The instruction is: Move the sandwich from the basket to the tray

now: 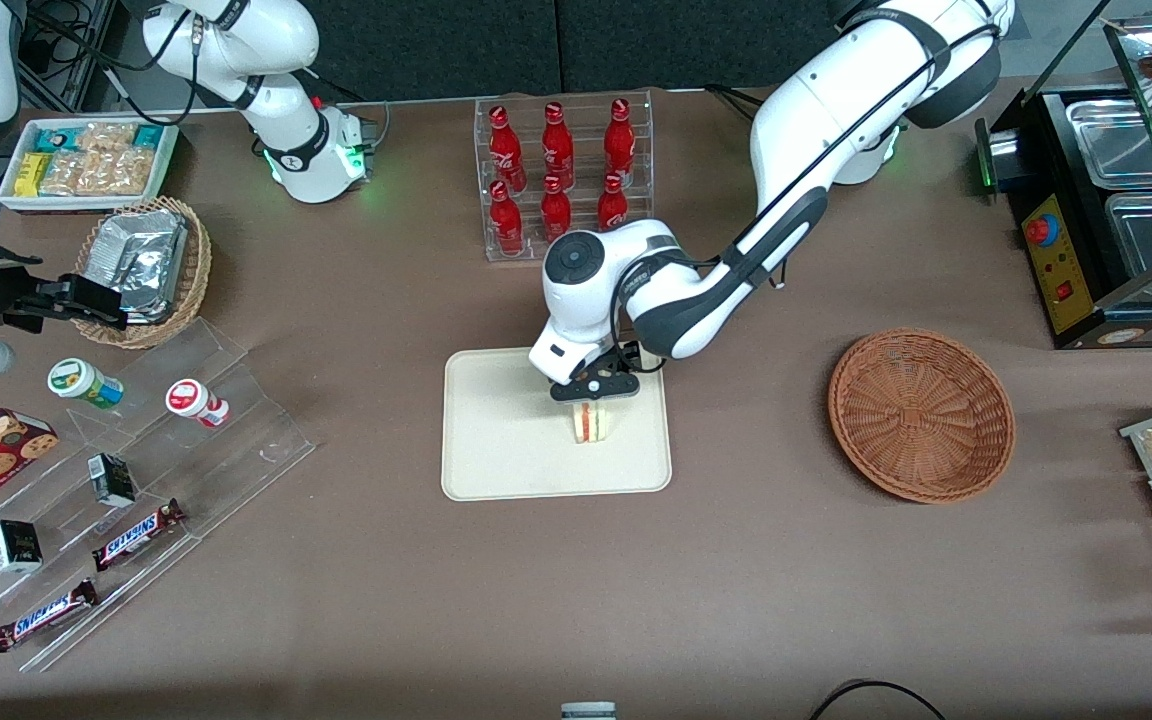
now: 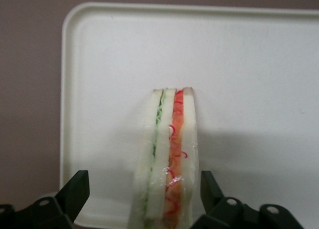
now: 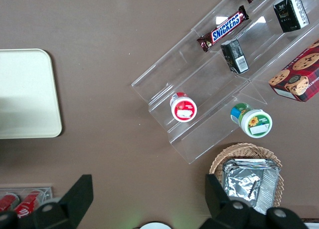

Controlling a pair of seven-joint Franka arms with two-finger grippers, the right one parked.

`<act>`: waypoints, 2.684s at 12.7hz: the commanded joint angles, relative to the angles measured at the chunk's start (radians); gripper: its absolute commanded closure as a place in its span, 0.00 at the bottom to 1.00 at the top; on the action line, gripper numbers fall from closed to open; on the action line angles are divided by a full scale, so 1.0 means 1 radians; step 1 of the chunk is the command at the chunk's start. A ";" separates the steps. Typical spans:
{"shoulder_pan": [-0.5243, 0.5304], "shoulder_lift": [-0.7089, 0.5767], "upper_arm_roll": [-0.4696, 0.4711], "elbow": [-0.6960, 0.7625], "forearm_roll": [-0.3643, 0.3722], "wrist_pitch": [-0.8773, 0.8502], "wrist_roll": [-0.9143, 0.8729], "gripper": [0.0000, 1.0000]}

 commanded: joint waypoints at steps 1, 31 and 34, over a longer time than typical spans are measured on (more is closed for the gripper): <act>-0.012 -0.097 -0.018 0.051 -0.055 -0.122 -0.023 0.00; 0.356 -0.904 0.540 -0.050 -0.646 -0.739 1.112 0.00; 0.356 -0.906 0.565 -0.047 -0.641 -0.736 1.112 0.00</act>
